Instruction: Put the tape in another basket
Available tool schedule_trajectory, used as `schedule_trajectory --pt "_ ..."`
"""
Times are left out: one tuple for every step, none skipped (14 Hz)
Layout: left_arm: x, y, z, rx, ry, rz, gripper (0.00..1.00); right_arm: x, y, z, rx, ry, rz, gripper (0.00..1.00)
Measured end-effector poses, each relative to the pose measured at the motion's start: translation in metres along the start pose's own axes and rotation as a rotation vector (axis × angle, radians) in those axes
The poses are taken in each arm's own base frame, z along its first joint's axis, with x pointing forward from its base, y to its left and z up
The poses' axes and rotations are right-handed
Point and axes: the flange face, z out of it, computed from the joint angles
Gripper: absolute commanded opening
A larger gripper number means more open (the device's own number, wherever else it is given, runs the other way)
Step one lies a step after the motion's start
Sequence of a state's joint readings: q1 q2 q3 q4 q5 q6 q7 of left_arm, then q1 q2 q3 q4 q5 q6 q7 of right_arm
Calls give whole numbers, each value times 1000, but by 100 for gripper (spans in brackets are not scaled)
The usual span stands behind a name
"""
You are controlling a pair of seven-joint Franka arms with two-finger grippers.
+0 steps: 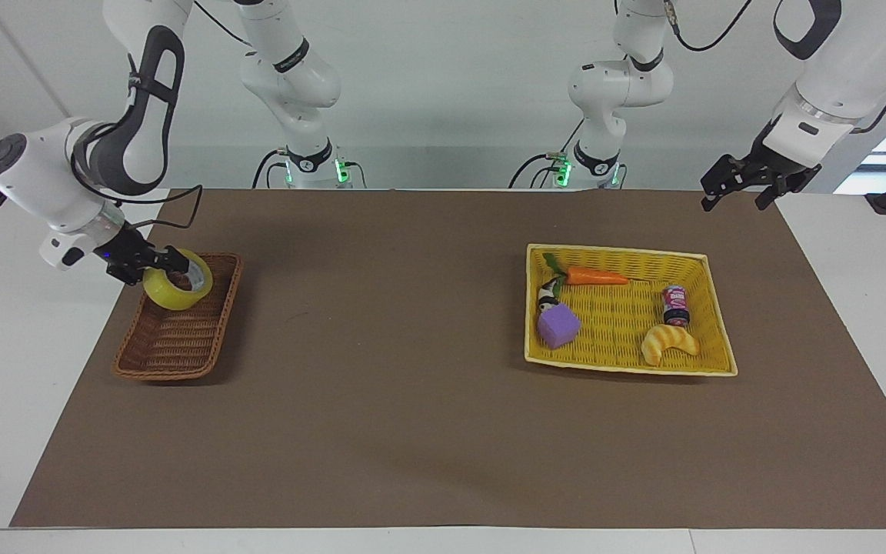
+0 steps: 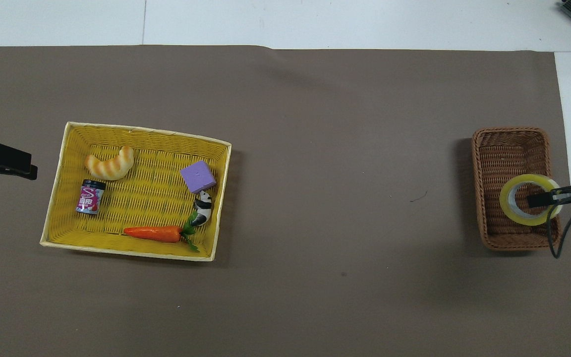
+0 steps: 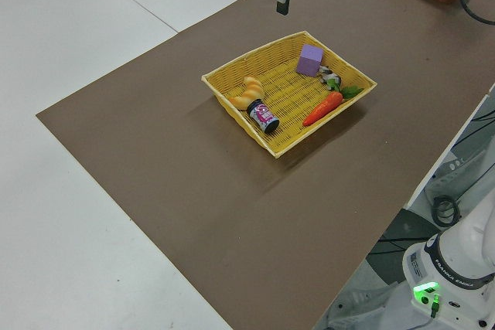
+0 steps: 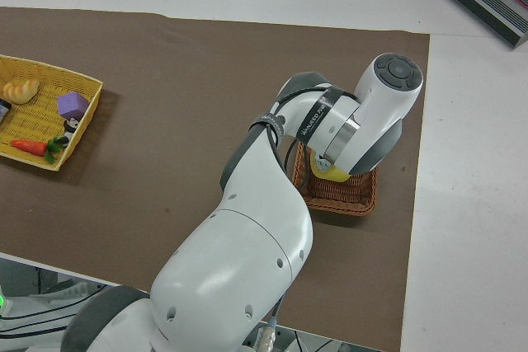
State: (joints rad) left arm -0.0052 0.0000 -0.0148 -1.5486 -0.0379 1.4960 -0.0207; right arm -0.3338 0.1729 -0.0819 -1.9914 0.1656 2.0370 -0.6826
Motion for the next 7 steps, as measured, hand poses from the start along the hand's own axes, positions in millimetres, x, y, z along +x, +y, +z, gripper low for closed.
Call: schedule_trajectory --pt "1 -1 -1 3 8 0 100 0 3 2 -2 1 -10 0" --pt "1 -1 -1 15 10 2 100 0 3 2 -3 2 -16 0" --pt "1 -2 -1 33 11 4 100 2 2 0 -5 4 -19 0" --pt "1 -2 -1 42 11 6 100 3 1 -1 -6 7 -22 0" --pt "1 -2 -1 46 11 7 100 4 0 -2 -7 8 -26 0" --pt "1 -2 -1 47 11 7 100 6 -1 -2 -8 9 -30 0" --pt "1 -2 -1 47 11 7 100 7 -3 -2 -6 8 -33 0"
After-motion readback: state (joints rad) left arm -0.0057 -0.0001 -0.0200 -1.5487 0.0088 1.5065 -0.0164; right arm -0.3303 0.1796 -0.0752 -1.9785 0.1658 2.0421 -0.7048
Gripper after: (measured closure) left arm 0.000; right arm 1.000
